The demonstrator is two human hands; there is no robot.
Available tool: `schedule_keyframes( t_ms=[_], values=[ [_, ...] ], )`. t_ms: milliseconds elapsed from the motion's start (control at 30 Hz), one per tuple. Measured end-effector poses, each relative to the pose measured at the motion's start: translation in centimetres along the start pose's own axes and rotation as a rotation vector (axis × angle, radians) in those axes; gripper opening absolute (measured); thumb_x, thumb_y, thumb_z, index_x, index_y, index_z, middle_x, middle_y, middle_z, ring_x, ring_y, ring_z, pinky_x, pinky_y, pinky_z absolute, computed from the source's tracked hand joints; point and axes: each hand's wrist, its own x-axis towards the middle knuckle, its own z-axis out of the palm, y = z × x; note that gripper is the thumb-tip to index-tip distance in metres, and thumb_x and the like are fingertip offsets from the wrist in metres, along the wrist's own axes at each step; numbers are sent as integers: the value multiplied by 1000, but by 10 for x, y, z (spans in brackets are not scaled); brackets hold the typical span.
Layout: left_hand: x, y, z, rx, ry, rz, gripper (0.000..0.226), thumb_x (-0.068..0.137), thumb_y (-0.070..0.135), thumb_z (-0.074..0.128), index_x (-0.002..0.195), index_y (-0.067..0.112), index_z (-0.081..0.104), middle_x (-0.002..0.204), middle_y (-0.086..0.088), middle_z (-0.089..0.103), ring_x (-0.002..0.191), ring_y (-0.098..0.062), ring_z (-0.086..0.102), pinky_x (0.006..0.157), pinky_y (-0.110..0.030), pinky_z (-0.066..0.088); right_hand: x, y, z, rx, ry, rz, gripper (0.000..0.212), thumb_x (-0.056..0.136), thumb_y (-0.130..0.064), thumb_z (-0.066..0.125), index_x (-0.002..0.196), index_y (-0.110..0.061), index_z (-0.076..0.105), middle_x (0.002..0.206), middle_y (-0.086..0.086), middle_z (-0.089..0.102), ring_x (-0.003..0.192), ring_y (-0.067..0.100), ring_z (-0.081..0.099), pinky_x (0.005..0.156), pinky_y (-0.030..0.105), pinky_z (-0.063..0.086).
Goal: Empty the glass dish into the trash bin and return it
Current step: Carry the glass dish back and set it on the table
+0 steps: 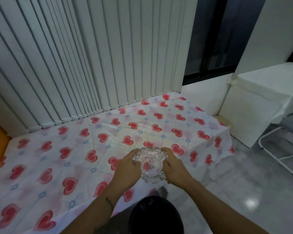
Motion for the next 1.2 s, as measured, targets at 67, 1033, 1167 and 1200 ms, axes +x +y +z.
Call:
schedule_keyframes(
  t_ms=[67,1033,1167,1200],
  values=[
    [21,2,9,19,21,-15,47,94,13,44,138,29,51,99,6,66,66,-4,62,55,-13,53,24,9,-4,8,-18,33,37,106,-18,32,141,-24,40,91,4,67,72,21,67,61,31,58],
    [213,5,84,125,281,-347,44,86,-6,50,113,27,62,83,8,64,69,-7,60,55,-18,48,252,69,10,-69,-236,181,64,96,-7,49,153,-27,29,119,10,66,97,22,65,84,33,56],
    [198,7,74,130,217,-258,42,88,-5,49,123,14,61,95,11,57,91,-19,61,71,-21,45,243,64,-3,-140,-253,145,64,95,-9,52,154,-20,30,132,14,59,121,32,59,101,41,51],
    [194,5,72,135,199,-230,41,89,-4,49,123,16,61,96,12,56,93,-16,59,71,-17,41,242,64,-5,-146,-252,144,64,95,-10,53,154,-19,30,138,14,56,126,34,56,104,42,48]
  ],
)
